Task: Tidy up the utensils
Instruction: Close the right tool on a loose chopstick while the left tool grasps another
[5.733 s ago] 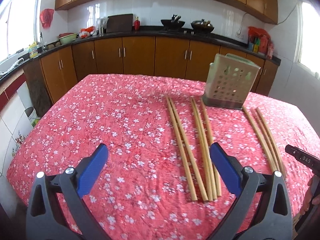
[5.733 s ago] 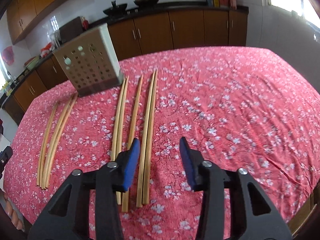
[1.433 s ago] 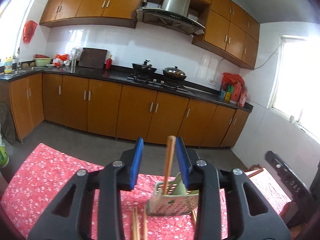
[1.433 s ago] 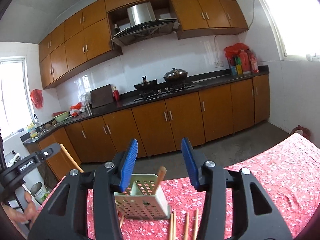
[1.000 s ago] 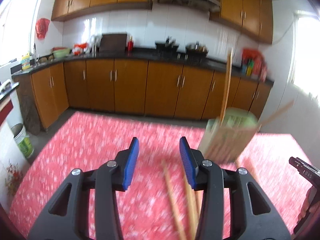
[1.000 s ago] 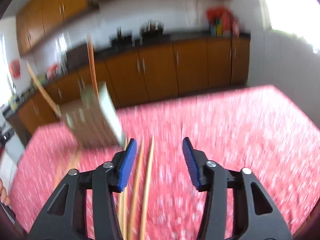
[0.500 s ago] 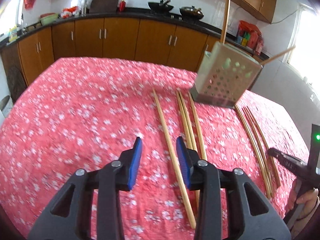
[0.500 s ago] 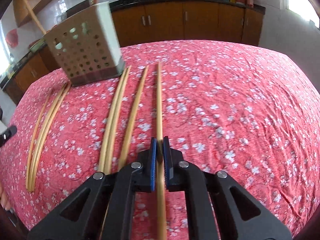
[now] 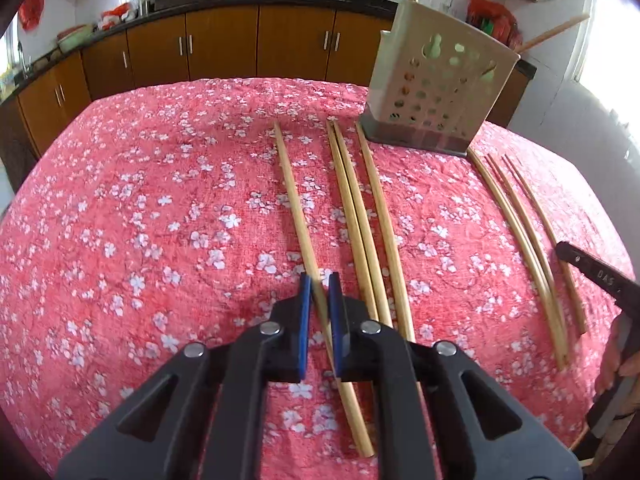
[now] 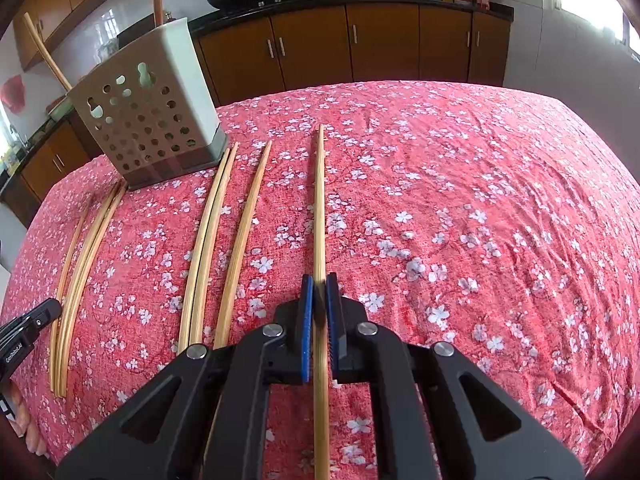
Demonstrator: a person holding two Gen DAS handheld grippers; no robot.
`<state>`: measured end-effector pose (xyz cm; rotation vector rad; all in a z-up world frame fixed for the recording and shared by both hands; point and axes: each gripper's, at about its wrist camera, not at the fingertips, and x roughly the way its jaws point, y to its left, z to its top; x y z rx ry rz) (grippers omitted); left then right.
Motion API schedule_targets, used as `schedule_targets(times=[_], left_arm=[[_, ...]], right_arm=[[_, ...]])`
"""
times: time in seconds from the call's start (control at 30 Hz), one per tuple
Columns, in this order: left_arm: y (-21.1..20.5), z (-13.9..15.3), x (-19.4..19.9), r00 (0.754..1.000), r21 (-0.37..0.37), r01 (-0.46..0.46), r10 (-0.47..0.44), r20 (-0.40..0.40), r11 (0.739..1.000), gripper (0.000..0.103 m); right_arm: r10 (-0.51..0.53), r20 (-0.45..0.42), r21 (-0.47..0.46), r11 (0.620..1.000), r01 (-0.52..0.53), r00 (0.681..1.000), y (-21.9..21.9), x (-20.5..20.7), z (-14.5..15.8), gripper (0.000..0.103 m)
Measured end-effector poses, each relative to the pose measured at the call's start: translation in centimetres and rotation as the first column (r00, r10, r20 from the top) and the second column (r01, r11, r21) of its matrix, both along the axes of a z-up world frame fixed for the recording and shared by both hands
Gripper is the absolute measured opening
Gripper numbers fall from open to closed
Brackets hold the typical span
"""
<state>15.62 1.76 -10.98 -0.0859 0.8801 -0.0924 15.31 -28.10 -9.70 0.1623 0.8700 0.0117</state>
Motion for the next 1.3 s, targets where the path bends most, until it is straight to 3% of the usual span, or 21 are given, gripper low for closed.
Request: schedule_targets(times=[0.47, 0.6, 0.87, 1.3], left_arm=[[4.1, -0.1, 4.3, 0.996, 0.016, -0.086, 0.085, 0.006, 0.996, 0.009], [4.8, 0.0, 4.4, 0.996, -0.033, -0.085, 0.085, 0.005, 0.996, 0.009], [4.9, 0.2, 4.3, 0.996, -0.054, -0.086, 0.087, 0.003, 0.995, 0.009], [4.6, 0.1, 4.4, 0.996, -0.041, -0.086, 0.086, 0.001, 0.995, 0.009]], right_arm=[[0.018, 0.008, -0.033, 0.999, -0.017, 1.000, 0.5, 2.1, -0.2, 0.008], [-0.001, 0.012, -0.018, 1.000, 0.001, 1.000, 0.3, 3.0, -0.4, 0.008], [-0.001, 0.021, -0.001, 1.000, 0.001, 1.000, 0.2, 2.9, -0.5, 0.008], [0.000, 0.023, -0.006, 1.000, 0.000, 1.000, 0.2, 2.9, -0.5, 0.008]])
